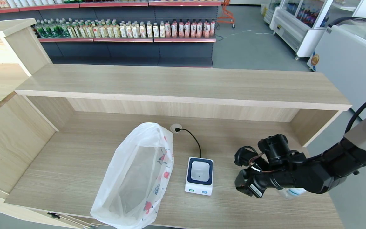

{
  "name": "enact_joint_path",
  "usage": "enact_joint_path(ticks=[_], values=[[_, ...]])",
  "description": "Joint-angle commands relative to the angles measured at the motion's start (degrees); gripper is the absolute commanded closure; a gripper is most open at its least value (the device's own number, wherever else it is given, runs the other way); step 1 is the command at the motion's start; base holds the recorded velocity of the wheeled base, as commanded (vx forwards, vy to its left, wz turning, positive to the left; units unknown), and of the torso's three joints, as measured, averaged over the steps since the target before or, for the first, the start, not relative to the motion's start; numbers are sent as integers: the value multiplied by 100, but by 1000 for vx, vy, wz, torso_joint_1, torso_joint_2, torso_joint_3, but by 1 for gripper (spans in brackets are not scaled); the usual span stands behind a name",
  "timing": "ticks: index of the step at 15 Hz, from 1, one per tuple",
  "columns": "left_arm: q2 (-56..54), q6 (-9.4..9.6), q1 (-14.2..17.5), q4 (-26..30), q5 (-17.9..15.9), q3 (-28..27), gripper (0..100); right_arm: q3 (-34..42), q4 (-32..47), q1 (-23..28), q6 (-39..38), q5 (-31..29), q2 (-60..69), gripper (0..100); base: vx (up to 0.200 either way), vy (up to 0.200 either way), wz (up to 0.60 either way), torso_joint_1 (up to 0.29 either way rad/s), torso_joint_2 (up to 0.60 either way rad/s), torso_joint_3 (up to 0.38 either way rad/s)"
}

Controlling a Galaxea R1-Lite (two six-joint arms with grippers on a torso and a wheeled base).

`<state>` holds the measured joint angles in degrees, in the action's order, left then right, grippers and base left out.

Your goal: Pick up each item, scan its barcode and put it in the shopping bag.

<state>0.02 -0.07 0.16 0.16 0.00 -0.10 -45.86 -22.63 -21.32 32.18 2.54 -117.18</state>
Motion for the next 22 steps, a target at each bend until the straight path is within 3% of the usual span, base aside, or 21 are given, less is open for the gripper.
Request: enact_joint_path(ticks=[1,7,12,13,16,18,20,21,22], values=[[-2,-1,2,2,0,1,0,-46,13,-39,-2,1,-104,100,0,0,0,0,0,0],[-2,-1,2,2,0,1,0,174,4,-153,-265,10,309,100,0,0,0,0,0,0],[-2,-1,2,2,0,1,0,332,48,-100,-2814,221,2032,100,0,0,0,0,0,0],[-2,-1,2,2,0,1,0,464,30,-21,-2946,230,2322,100,0,0,0,0,0,0],[-2,-1,2,2,-9,1,0,956,57,119,-2471,195,3377,100,0,0,0,0,0,0],[-2,-1,2,2,0,1,0,1308,311,339,-1671,186,4317,100,0,0,0,0,0,0],[-2,-1,2,2,0,1,0,1413,918,867,-318,186,5003,100,0,0,0,0,0,0],[-2,-1,2,2,0,1,0,1466,944,1491,737,195,5275,100,0,0,0,0,0,0],[-2,-1,2,2,0,1,0,1563,909,1825,1053,230,5521,100,0,0,0,0,0,0]])
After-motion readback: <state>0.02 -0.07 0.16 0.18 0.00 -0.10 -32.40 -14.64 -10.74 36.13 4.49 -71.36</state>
